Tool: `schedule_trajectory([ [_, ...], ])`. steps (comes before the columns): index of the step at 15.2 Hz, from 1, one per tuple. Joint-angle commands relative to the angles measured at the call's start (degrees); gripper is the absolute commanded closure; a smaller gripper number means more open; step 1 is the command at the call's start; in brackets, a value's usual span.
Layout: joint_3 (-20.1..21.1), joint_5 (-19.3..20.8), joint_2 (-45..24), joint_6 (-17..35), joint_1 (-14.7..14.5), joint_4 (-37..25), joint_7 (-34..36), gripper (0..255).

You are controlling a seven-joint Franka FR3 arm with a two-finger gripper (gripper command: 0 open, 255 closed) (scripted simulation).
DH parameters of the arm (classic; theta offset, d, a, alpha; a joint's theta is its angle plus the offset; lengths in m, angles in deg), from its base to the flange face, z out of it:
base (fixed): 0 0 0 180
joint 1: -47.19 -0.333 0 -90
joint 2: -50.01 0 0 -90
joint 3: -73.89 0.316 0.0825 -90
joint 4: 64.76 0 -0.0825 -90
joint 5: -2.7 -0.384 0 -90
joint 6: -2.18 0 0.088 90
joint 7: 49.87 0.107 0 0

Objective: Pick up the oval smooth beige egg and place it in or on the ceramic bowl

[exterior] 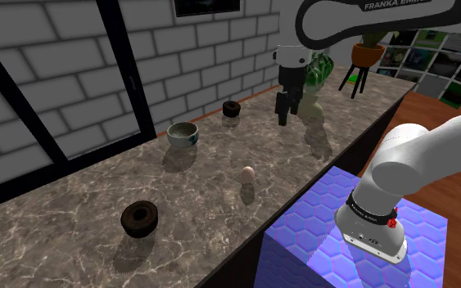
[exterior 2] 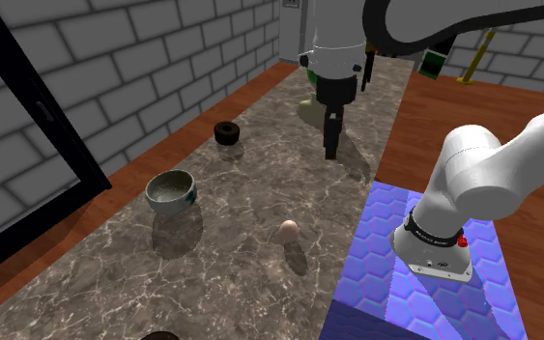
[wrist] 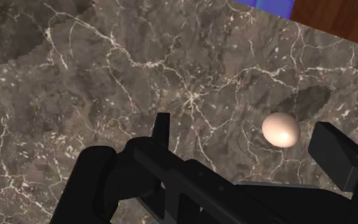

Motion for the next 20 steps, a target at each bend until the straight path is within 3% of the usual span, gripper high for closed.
schedule_trajectory([
  [1, 1.19, -1.82, -1.58, 4.05, -0.49, 2.27, 1.38, 0],
  [14, 10.0, -12.23, -22.83, 29.53, -4.1, 4.45, 9.5, 0],
  [20, 10.99, -13.08, -25.72, 34.41, -4.65, 6.31, 9.43, 0],
])
